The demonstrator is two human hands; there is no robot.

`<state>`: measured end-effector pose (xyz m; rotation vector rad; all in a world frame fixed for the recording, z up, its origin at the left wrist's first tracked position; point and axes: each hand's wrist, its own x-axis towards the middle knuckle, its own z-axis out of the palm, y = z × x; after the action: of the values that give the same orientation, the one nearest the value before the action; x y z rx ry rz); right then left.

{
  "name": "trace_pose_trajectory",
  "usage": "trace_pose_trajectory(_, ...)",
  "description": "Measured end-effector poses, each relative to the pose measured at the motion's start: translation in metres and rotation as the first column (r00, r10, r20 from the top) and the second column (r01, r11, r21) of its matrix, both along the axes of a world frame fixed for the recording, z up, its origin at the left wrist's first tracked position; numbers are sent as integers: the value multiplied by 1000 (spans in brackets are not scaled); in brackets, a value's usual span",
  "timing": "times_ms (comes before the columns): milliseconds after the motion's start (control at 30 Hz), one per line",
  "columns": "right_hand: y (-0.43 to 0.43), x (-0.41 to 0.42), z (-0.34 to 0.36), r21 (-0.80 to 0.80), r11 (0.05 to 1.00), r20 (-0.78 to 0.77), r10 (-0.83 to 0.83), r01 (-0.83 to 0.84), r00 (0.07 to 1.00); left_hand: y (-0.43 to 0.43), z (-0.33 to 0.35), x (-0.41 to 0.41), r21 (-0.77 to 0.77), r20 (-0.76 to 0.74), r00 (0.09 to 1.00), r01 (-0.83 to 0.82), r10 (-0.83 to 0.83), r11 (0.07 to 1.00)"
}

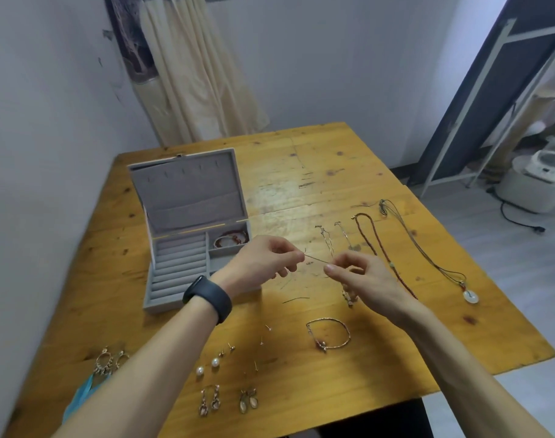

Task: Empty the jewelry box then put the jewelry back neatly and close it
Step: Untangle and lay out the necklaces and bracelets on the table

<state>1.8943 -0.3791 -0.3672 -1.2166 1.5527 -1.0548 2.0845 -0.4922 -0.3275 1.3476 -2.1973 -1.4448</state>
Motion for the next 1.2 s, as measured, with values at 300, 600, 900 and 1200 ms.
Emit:
trace_pose_trajectory(300,-15,-6,-16,32,991,-533,-91,127,841,17,-33,-6,-367,296,946,-18,135,930)
trace_pose_trajectory(600,-23,1,-14,129,984,-754,17,124,656,22,-33,-8,-381,506,858,127,92,916)
trace_pose_trajectory(900,-23,8,-10,112,990,-772,30,89,634,20,-32,-10,-391,544,838,199,51,898)
trace_pose_trajectory(1200,-26,13,-5,-9,1000,-759,-1,-9,651,5,-23,4,-438,458,879,91,135,894)
